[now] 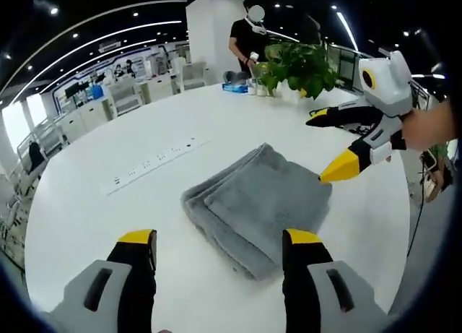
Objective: Fold the towel on the table until its edges align and the towel forms a compact rectangular stack.
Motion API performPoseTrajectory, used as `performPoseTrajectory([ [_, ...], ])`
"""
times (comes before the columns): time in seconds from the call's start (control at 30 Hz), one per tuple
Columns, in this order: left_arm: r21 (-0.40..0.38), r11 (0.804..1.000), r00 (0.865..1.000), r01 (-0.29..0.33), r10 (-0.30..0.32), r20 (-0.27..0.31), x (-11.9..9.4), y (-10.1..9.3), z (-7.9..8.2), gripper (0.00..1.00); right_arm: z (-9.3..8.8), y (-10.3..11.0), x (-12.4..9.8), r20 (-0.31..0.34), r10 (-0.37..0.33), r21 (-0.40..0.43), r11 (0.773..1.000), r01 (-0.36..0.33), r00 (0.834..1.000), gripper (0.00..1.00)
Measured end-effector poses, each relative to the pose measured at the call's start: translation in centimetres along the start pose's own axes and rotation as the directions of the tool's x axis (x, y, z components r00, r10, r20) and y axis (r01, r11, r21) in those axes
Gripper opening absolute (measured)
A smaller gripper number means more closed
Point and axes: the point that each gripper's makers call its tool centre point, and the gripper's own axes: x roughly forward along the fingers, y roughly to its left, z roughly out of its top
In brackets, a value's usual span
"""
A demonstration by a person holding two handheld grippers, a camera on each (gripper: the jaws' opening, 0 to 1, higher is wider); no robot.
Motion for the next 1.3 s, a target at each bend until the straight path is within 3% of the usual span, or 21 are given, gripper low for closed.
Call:
performPoseTrajectory([
  [0.8,0.064,0.998,0.998,-0.019,0.015,0.055,-5.9,-2.4,1.4,0.73,0.4,2.5,-5.6,0.023,0.018,-0.023,1.000,-0.018,1.000,0.85],
  [1.3,0.025,1.000,0.996,-0.007,0.004,0.088,-9.1,-4.9,1.3,0.74,1.4,4.9,-8.8,0.081,0.037,-0.022,0.999,-0.035,0.996,0.85],
])
